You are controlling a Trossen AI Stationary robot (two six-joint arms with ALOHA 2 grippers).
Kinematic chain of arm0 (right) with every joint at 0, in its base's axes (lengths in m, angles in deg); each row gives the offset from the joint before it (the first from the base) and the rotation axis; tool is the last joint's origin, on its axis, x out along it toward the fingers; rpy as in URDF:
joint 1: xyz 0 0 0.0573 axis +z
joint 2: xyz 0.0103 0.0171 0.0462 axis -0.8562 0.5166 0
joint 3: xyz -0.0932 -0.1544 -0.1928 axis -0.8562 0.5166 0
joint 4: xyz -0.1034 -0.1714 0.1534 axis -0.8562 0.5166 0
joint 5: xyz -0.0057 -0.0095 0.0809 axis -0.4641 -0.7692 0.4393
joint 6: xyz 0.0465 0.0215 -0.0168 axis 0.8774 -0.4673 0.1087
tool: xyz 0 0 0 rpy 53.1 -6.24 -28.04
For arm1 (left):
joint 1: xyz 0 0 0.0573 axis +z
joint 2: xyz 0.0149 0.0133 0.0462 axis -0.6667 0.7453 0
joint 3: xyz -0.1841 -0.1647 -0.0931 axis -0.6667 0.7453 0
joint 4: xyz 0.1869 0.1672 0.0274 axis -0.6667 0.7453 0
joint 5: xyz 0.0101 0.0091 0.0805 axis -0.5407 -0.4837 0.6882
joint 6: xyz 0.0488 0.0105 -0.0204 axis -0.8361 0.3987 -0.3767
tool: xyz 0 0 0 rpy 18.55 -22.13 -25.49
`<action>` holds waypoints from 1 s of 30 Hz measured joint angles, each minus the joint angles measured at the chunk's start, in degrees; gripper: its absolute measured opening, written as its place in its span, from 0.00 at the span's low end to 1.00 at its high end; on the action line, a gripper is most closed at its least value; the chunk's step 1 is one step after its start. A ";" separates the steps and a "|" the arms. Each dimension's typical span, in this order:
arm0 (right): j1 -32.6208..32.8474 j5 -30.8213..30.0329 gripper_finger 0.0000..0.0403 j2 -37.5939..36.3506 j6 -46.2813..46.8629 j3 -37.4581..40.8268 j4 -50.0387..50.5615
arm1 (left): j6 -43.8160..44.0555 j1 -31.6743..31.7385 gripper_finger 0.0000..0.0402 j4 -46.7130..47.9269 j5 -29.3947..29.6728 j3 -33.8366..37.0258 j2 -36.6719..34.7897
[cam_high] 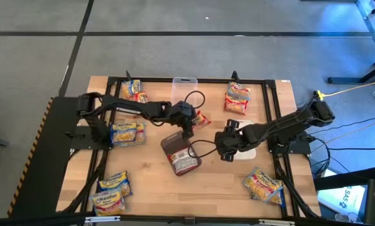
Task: Sort Maruchan noodles
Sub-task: Remove the red noodle pack from the gray bin
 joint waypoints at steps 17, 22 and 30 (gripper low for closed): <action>0.00 -0.87 0.59 0.01 -0.29 0.00 -3.70 | 2.88 -0.39 0.42 2.78 -1.81 -1.17 2.28; 0.00 -0.83 0.59 0.02 -1.67 0.00 -6.68 | 3.11 -1.47 0.43 13.78 -1.42 -4.45 -3.41; 3.06 1.66 0.59 0.32 -2.18 6.48 -23.92 | 9.05 -8.76 0.44 21.97 -1.22 -1.52 -13.47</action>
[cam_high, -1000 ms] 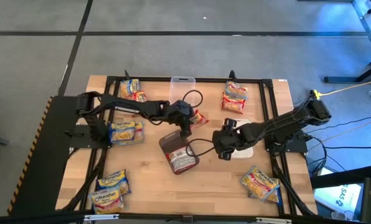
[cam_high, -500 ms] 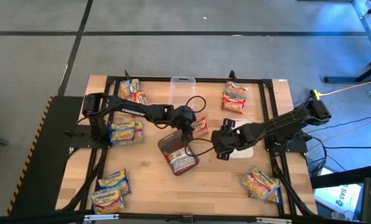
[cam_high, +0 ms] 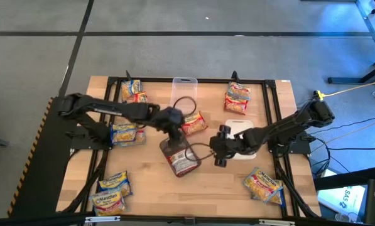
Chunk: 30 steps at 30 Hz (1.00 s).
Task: Sort Maruchan noodles
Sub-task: Remove the red noodle pack from the gray bin
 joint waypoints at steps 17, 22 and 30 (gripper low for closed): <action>7.83 -1.60 0.59 3.34 0.90 11.63 -38.66 | 12.93 -6.20 0.44 -5.18 -3.69 4.00 11.29; 7.80 -2.83 0.59 5.73 0.79 11.72 -39.95 | 14.71 -4.04 0.44 -4.83 -2.83 4.00 11.21; 7.78 -3.11 0.59 9.37 -0.75 11.62 -43.33 | 15.10 -2.54 0.44 -7.28 -4.51 3.95 15.88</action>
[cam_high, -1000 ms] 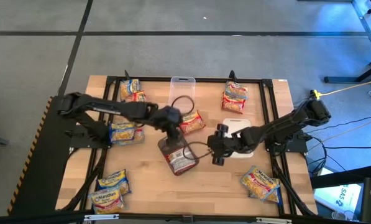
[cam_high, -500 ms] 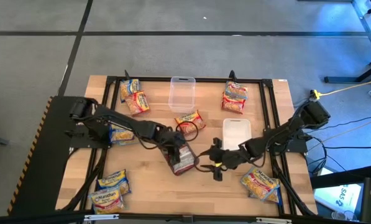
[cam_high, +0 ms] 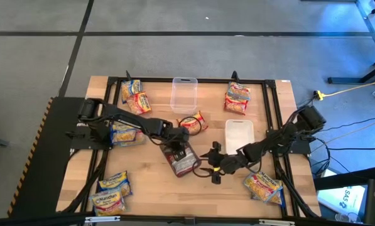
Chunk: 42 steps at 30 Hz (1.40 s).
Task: Sort Maruchan noodles
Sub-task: Remove the red noodle pack from the gray bin
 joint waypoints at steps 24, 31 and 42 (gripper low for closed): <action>-0.02 -1.09 0.59 3.81 -0.39 -0.13 -2.25 | -18.01 -5.28 0.44 8.75 8.81 -8.17 0.91; -0.02 -0.54 0.59 3.79 -0.30 -0.13 -3.01 | -40.29 -8.18 0.37 13.23 12.74 -8.59 1.09; -0.02 -0.02 0.59 3.79 -0.18 -0.15 -6.02 | -48.64 -6.89 0.21 14.97 9.14 -8.39 7.57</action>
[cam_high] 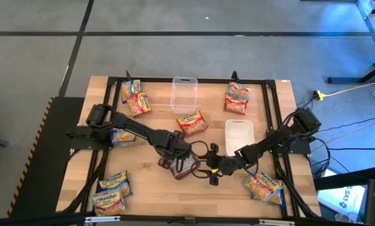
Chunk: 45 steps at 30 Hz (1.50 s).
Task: Sort Maruchan noodles
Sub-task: Remove the red noodle pack from the gray bin
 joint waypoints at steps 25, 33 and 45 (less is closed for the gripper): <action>0.17 -1.04 0.59 0.48 -0.10 0.00 1.03 | 2.10 -2.22 0.20 -2.50 -2.21 -5.86 -3.50; -0.23 -3.02 0.59 0.63 0.03 0.00 1.44 | 9.58 -4.90 0.20 -4.04 -4.42 -10.11 -4.08; -0.15 -3.48 0.59 0.66 0.01 0.00 1.34 | 30.61 -6.01 0.22 -4.35 -2.87 -10.38 -4.04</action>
